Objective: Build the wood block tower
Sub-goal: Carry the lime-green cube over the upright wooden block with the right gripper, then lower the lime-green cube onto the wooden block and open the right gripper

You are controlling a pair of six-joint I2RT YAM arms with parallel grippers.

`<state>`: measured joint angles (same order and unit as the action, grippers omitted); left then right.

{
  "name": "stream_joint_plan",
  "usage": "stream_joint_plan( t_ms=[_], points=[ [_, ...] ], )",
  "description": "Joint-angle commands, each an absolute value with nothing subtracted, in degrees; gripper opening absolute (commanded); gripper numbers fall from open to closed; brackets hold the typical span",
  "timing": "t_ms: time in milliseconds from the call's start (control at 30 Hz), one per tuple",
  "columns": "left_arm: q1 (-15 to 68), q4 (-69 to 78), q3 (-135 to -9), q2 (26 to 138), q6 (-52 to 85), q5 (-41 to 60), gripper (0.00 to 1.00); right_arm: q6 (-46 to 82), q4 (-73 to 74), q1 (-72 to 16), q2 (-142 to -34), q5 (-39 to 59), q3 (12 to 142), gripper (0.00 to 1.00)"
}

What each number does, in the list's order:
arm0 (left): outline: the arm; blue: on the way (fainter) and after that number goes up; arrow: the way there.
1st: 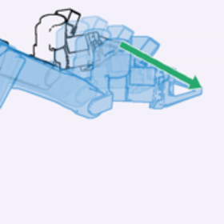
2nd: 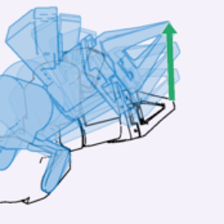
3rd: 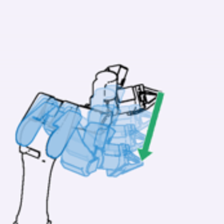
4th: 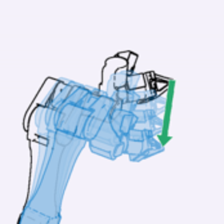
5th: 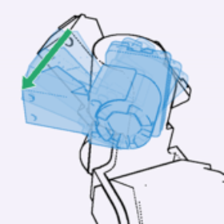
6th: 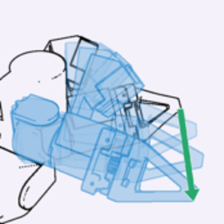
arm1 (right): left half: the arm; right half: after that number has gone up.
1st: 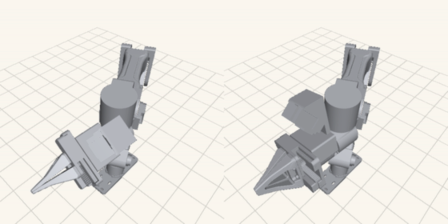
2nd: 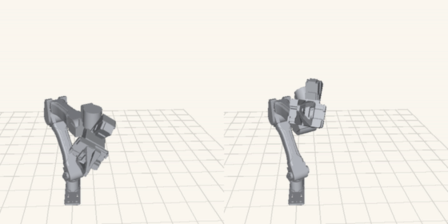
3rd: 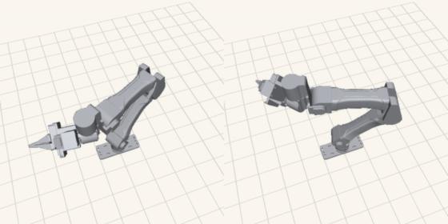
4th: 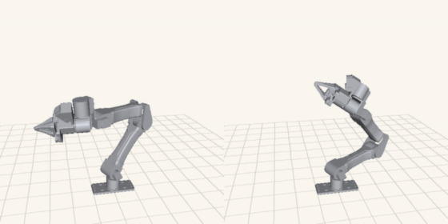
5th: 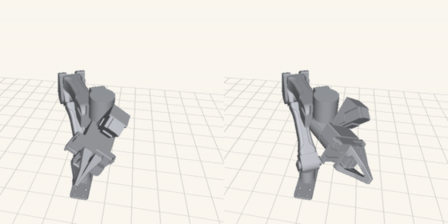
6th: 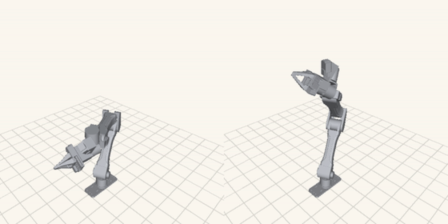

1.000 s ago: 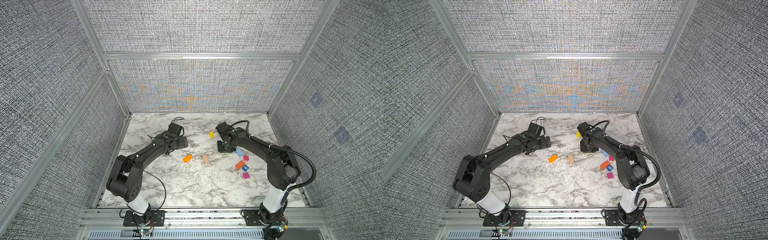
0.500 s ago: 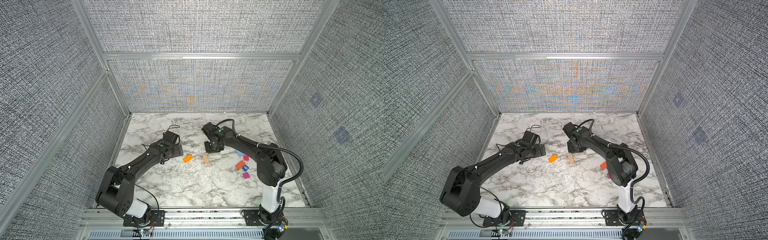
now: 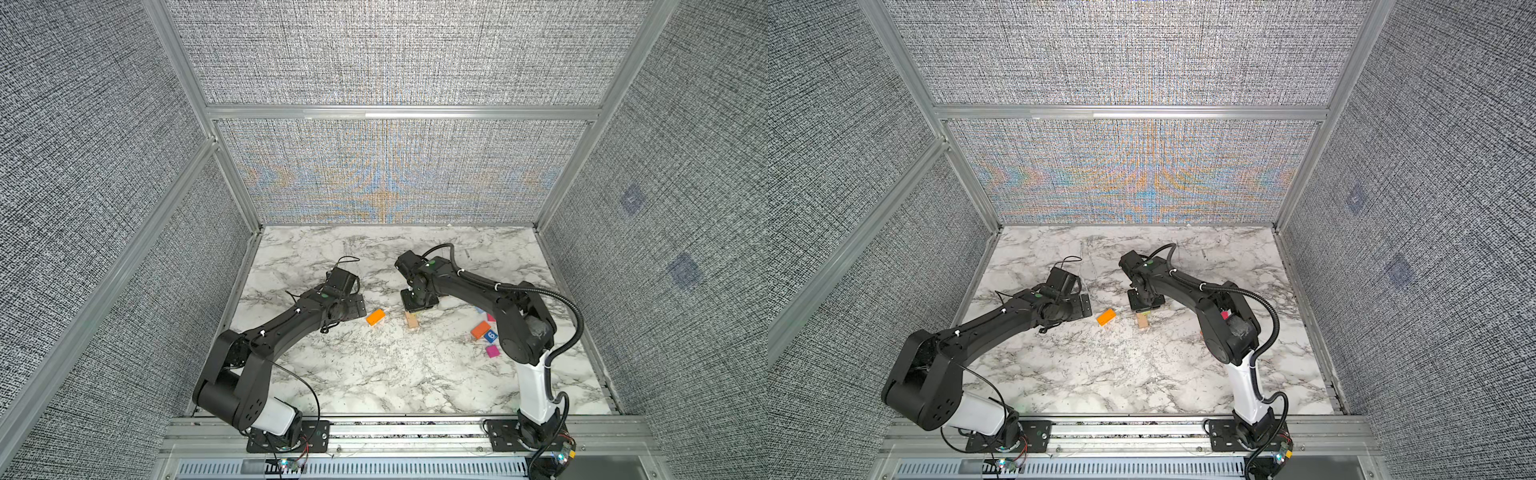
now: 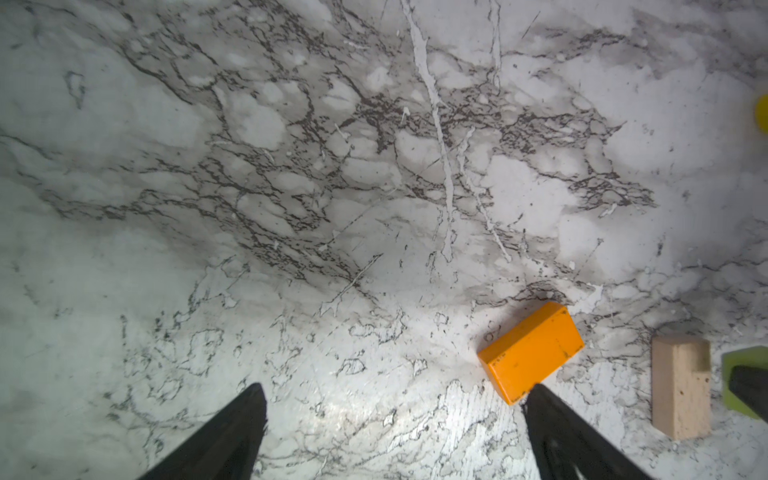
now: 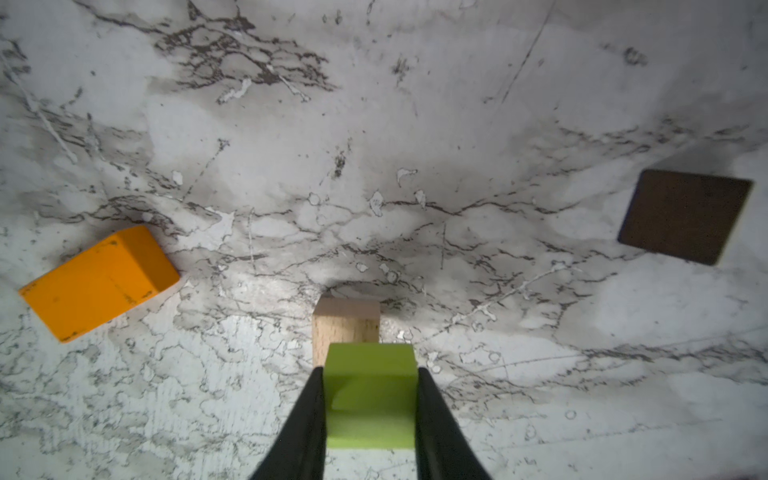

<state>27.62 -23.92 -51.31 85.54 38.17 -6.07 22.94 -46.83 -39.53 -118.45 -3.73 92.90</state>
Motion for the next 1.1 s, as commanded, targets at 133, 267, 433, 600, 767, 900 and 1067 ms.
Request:
stream_joint_plan(
  t_ms=[133,267,433,600,767,900,1067],
  points=[
    [27.4,-22.3,-50.7,85.5,38.7,-7.3,0.99,20.9,-45.1,-40.7,-118.5,-2.9,92.1,0.31],
    [27.5,-22.3,-50.5,85.4,38.8,-7.7,0.99,20.9,-44.0,-40.9,-118.3,-2.0,91.1,0.31],
    [27.4,-22.2,-50.3,85.0,38.9,-7.7,0.99,21.4,-44.0,-41.2,-118.8,-2.1,91.3,0.31],
    [27.4,-22.4,-50.2,84.8,38.6,-8.0,0.99,21.7,-44.5,-41.2,-119.0,-2.8,91.8,0.31],
    [27.3,-22.5,-50.2,84.7,38.7,-8.4,0.99,22.1,-45.7,-41.2,-119.7,-3.7,92.4,0.31],
    [27.4,-22.6,-50.2,84.7,38.7,-8.3,0.99,22.3,-45.8,-41.2,-119.9,-4.4,92.4,0.31],
    [27.4,-22.6,-50.2,84.5,38.7,-8.5,0.99,22.5,-46.3,-41.1,-119.7,-5.4,92.6,0.31]
  ],
)
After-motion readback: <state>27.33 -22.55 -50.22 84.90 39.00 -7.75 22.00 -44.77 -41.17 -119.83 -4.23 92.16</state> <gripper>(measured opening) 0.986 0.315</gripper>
